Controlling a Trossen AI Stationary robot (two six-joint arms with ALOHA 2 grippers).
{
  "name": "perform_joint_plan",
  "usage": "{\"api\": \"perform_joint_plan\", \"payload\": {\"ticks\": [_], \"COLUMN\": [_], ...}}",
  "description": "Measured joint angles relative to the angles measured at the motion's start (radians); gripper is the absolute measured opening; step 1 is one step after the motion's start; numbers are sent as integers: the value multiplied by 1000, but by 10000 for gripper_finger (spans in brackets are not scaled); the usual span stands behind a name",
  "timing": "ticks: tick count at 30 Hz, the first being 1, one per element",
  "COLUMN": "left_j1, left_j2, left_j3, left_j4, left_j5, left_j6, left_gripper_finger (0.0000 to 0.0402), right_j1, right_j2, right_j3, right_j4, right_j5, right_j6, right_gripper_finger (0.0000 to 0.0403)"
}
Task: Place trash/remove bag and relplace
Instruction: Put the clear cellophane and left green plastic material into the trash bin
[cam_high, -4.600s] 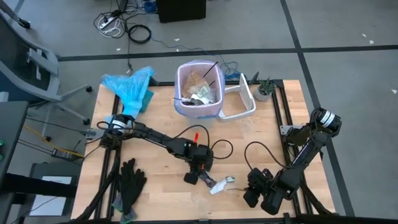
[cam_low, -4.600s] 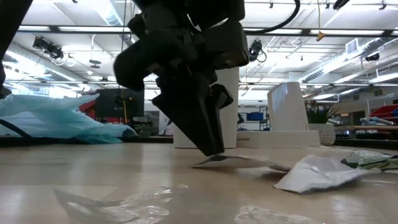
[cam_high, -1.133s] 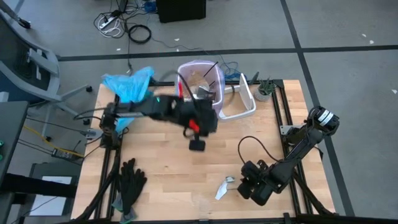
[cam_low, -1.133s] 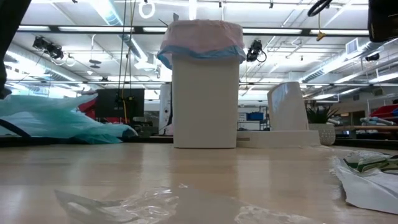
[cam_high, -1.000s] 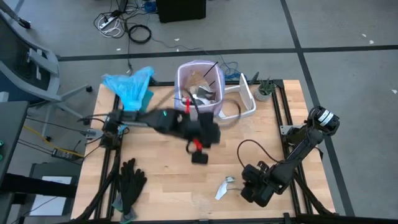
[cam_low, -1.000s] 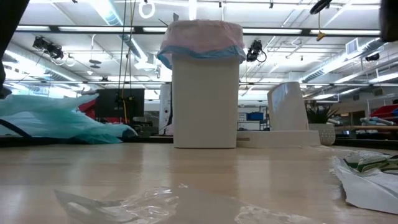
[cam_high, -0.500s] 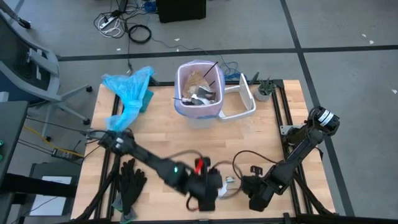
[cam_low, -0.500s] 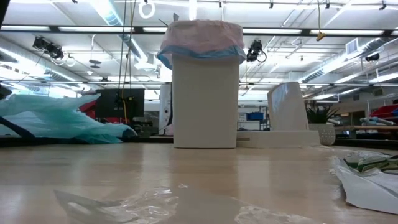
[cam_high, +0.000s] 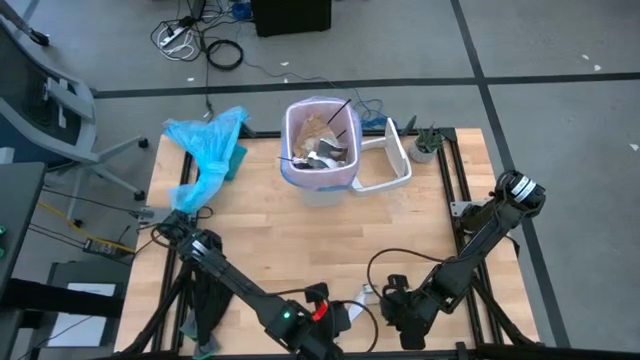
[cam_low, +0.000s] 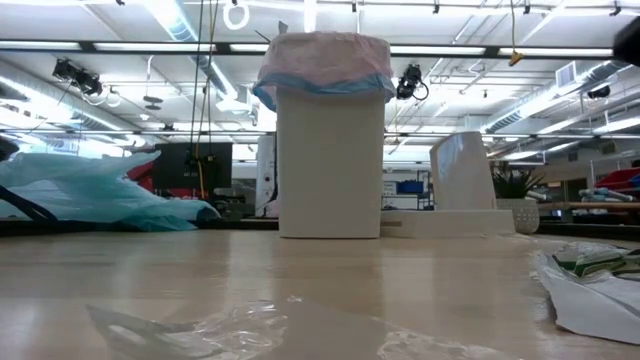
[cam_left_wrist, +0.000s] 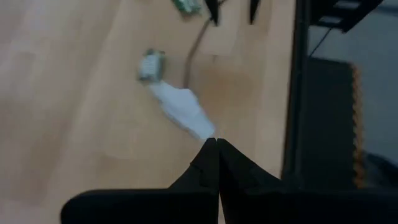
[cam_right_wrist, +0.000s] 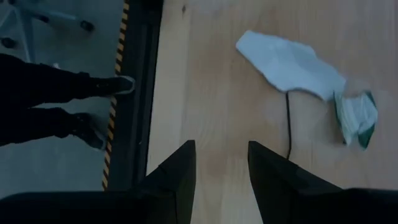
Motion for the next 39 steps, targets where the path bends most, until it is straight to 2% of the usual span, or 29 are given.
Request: {"api": "perform_joint_plan", "payload": {"ticks": [2,5,9,15,20,25,29,34,39], "left_j1": [-3,-3,3,41,91,139,166,189,196], "left_j2": [0,0,-25,-198,-415,-646,-803,-902,-914], "left_j3": [-76,-222,-391,-606,-866,-1125,-1255,-1337,-1357], "left_j4": [96,267,347,401,506,618,640,638,624], "left_j5": [17,117,224,215,190,187,187,187,190], "left_j6": [-9,-14,-19,58,111,121,121,132,168], "left_gripper_finger": [0,0,0,0,0,0,0,0,0], "right_j1": [-13,-27,-48,-92,-150,-207,-225,-223,-201], "right_j2": [0,0,0,0,0,0,0,0,0], "right_j3": [0,0,0,0,0,0,0,-17,-76], "right_j4": [9,11,13,-4,-15,-58,-64,-38,44], "right_j5": [1,2,2,11,13,8,-1,0,-1], "right_j6": [-26,-60,-118,-121,-109,-66,-68,-141,-190], "right_gripper_finger": [132,132,132,133,146,183,226,284,326]}}
